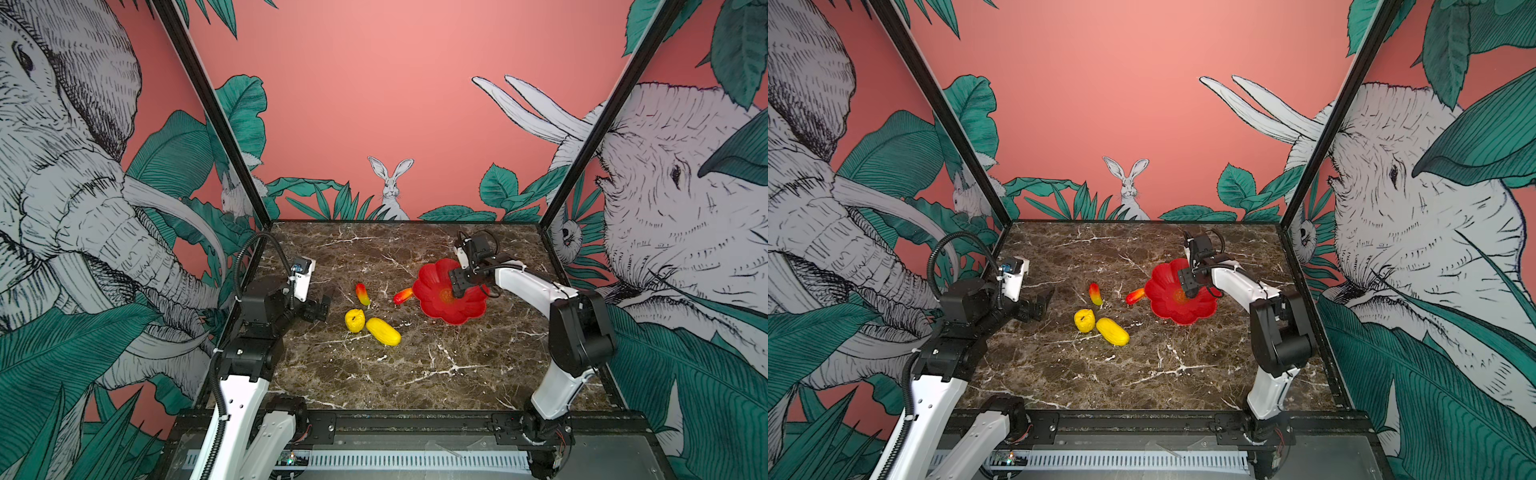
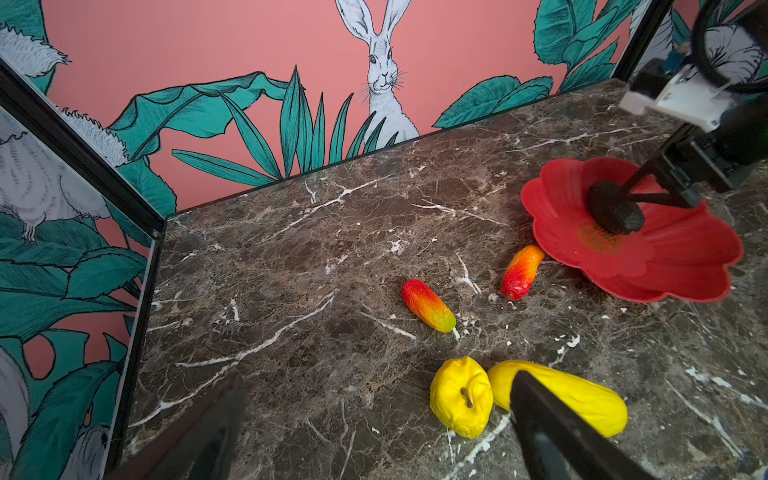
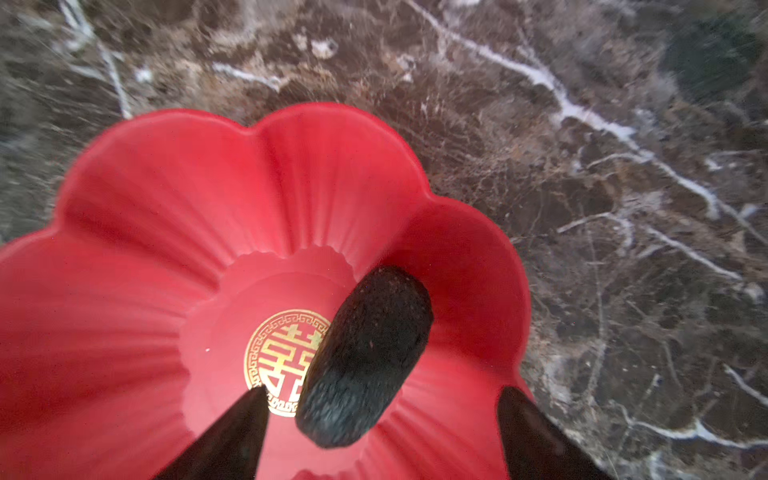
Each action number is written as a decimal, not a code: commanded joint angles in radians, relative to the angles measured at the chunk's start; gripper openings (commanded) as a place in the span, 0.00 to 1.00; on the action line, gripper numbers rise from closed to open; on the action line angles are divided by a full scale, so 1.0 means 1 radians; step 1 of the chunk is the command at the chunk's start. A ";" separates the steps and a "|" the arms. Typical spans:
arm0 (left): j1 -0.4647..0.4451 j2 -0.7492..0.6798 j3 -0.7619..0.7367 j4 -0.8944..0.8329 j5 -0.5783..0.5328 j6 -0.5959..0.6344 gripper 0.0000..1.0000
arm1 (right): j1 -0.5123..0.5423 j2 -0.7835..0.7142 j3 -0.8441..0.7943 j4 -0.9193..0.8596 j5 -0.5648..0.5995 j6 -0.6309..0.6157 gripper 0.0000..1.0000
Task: Place and organize the fake fruits in the fruit bowl
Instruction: 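Open the right gripper to release the avocado in the bowl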
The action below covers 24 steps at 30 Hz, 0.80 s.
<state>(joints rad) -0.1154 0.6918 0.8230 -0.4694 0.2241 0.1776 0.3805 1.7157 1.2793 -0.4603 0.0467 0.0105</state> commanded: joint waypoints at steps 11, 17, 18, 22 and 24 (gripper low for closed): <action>0.000 -0.013 -0.008 -0.003 -0.007 0.020 1.00 | 0.290 0.010 0.162 -0.081 -0.103 -0.558 1.00; 0.000 -0.018 -0.010 -0.006 -0.011 0.020 1.00 | 0.334 0.123 0.198 -0.077 -0.149 -0.813 1.00; 0.000 -0.020 -0.010 -0.006 -0.011 0.020 1.00 | 0.336 0.144 0.215 -0.087 -0.155 -0.833 1.00; 0.000 -0.019 -0.010 -0.005 -0.012 0.020 1.00 | 0.340 0.214 0.270 -0.115 -0.183 -0.890 1.00; 0.000 -0.018 -0.010 -0.006 -0.012 0.020 1.00 | 0.343 0.240 0.286 -0.110 -0.193 -0.896 1.00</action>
<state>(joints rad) -0.1154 0.6830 0.8227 -0.4698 0.2180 0.1814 0.7177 1.9419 1.5257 -0.5575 -0.1074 -0.8013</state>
